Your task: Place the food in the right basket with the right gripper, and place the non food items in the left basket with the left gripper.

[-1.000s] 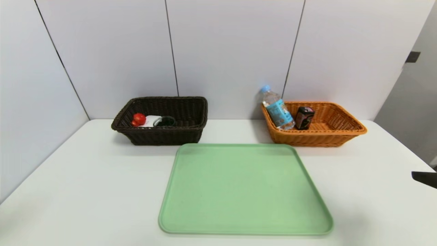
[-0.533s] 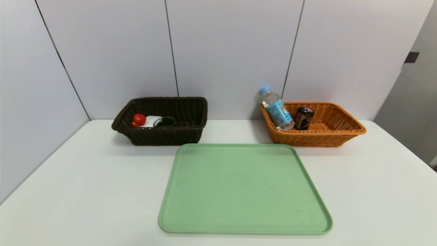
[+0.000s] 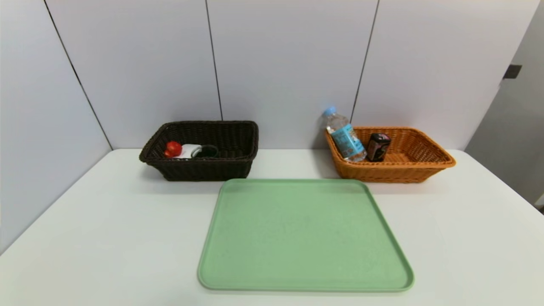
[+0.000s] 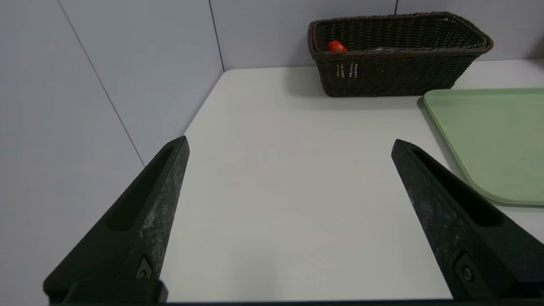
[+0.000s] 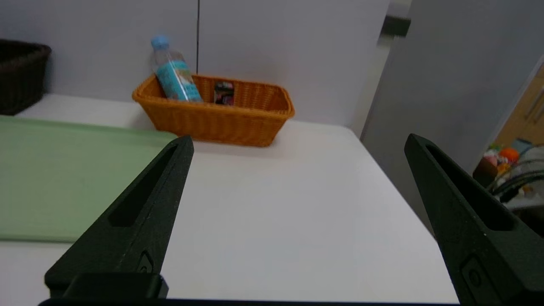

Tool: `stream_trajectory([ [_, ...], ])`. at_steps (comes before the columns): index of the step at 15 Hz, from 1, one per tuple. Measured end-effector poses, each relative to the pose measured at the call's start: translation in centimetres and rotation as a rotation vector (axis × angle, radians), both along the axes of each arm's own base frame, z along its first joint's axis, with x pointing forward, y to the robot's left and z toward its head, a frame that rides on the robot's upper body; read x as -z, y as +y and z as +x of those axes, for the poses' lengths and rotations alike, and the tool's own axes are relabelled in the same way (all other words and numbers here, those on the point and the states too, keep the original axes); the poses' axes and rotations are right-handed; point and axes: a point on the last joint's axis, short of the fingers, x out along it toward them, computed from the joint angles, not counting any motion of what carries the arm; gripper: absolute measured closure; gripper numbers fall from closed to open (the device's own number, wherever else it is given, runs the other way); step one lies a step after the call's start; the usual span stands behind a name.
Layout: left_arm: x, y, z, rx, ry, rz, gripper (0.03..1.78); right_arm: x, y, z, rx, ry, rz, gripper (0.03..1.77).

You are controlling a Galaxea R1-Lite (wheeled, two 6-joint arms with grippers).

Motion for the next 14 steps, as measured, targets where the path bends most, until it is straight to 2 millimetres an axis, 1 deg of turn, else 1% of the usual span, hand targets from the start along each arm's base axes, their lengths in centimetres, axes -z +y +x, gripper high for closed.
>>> stream_trajectory([
  [1,0.7,0.0,0.6,0.009,-0.032,0.022,0.12,0.3,0.0,0.3,-0.006,-0.056,-0.011,0.09],
  [3,2.8,0.0,2.1,0.015,-0.051,0.049,0.12,1.7,0.0,1.2,-0.012,-0.128,-0.023,0.09],
  [5,5.0,0.0,3.4,0.017,-0.071,0.077,0.12,2.7,0.1,1.6,-0.034,-0.129,-0.033,0.09],
  [6,5.5,0.0,3.7,0.021,-0.097,0.076,0.12,3.4,0.1,1.9,-0.054,-0.078,-0.032,0.09],
  [7,6.0,0.0,3.9,0.037,-0.084,0.059,0.12,4.3,0.2,2.2,-0.077,0.011,-0.018,0.09],
  [9,7.5,-0.1,4.2,0.098,0.028,-0.028,0.12,6.5,0.2,2.6,-0.117,0.219,0.061,0.09],
  [10,8.1,-0.1,4.3,0.105,0.079,-0.062,0.12,7.0,0.2,2.6,-0.121,0.263,0.107,0.09],
  [11,8.3,-0.1,4.3,0.107,0.096,-0.071,0.12,7.1,0.2,2.6,-0.124,0.268,0.132,0.09],
  [14,8.3,-0.1,4.3,0.106,0.098,-0.075,0.12,7.1,0.2,2.6,-0.116,0.266,0.172,0.09],
])
